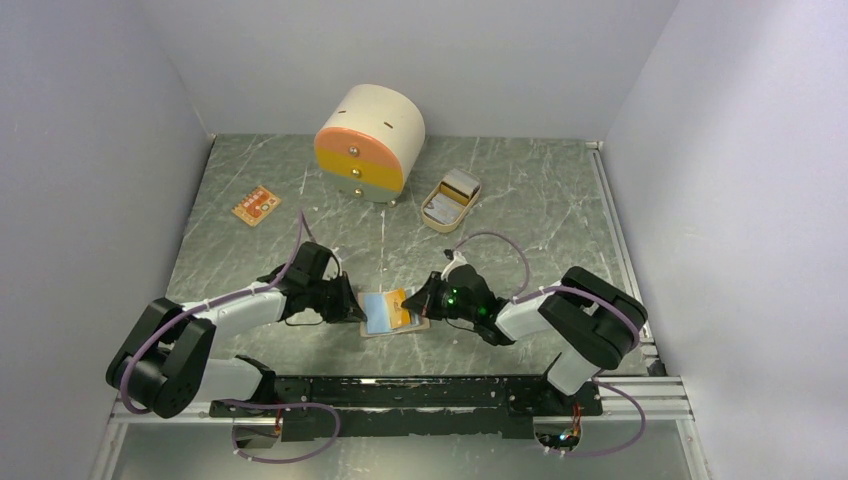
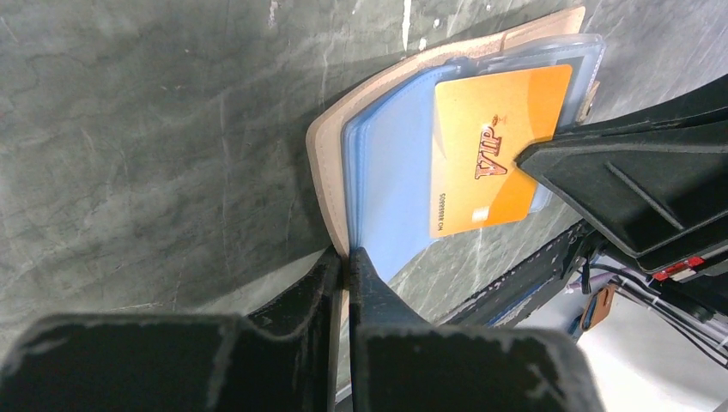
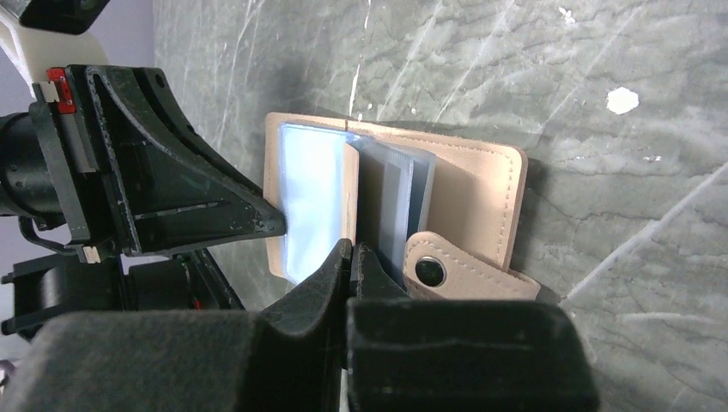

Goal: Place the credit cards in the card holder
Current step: Insert the credit card into the card holder.

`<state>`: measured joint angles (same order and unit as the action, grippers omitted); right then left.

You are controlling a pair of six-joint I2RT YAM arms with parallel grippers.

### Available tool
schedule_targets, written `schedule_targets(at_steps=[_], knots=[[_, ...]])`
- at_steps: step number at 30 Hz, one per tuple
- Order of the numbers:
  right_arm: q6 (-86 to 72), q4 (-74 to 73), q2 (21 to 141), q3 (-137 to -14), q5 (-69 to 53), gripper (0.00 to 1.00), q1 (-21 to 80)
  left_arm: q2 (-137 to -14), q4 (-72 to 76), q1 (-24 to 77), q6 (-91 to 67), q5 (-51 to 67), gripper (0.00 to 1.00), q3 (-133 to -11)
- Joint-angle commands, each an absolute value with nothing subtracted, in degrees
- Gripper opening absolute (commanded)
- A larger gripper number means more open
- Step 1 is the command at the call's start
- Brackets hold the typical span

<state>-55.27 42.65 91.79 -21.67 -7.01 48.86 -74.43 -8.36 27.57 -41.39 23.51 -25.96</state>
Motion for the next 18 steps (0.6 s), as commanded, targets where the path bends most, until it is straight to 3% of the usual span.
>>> schedule_targets(at_steps=[1,10,18], knots=[[-56.88,46.44,93.57,-19.72,-6.11,0.01,49.15,-74.82,-6.17,27.29,-41.86,25.7,0.09,-25.14],[-58.98,48.94,93.89,-18.1,-6.17,0.02,49.37,-75.14,-5.69,27.33,-42.19,25.96,0.09,-25.11],[-62.18,51.74,96.33,-17.75,-6.18,0.15,50.54,-75.1,-5.53,27.33,-42.39,26.35,0.09,-25.29]])
